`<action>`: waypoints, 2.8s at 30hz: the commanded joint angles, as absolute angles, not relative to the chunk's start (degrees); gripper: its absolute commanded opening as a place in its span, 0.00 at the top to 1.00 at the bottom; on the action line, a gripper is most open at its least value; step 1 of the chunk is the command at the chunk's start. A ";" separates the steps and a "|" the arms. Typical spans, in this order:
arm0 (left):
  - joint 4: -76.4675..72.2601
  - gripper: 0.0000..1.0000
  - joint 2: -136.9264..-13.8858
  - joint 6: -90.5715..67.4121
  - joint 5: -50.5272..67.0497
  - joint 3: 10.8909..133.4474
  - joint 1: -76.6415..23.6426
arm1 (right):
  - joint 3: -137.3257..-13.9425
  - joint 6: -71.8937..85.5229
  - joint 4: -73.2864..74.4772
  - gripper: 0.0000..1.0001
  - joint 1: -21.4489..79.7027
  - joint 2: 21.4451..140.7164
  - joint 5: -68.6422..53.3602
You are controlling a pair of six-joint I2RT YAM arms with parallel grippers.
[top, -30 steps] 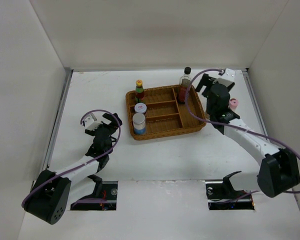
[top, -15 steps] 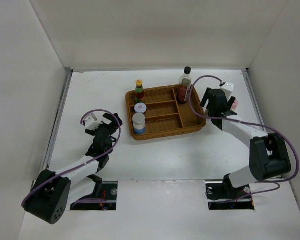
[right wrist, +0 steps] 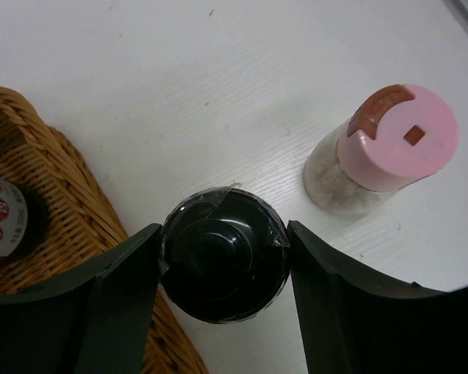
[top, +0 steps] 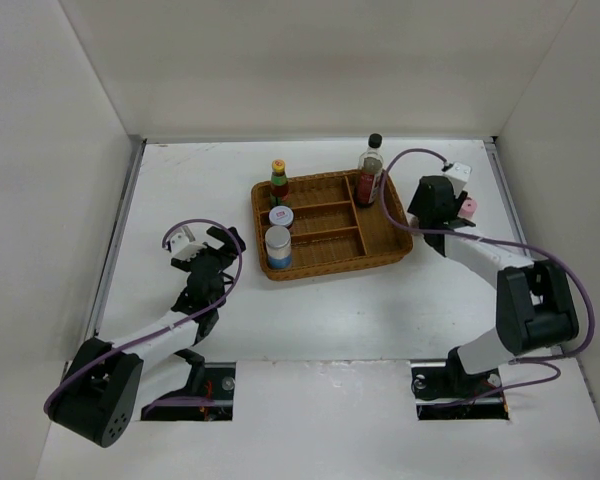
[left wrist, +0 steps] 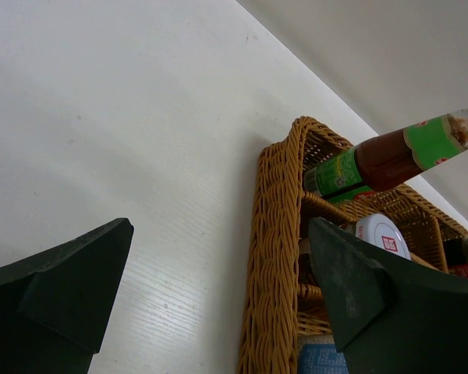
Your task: Organize the condiment bottles
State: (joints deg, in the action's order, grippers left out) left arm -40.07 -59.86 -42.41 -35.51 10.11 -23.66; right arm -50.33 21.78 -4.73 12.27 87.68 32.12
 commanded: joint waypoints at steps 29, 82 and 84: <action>-42.54 0.00 -60.12 -42.71 -35.16 11.51 -23.77 | -57.39 17.93 -17.84 0.37 27.90 90.70 31.38; -42.54 0.00 -60.38 -42.80 -34.72 11.69 -23.95 | -58.01 20.74 -8.53 0.49 -1.63 95.37 32.16; -42.54 0.00 -60.47 -42.80 -34.72 11.69 -23.95 | -56.70 20.92 -9.14 0.57 -1.45 93.00 33.57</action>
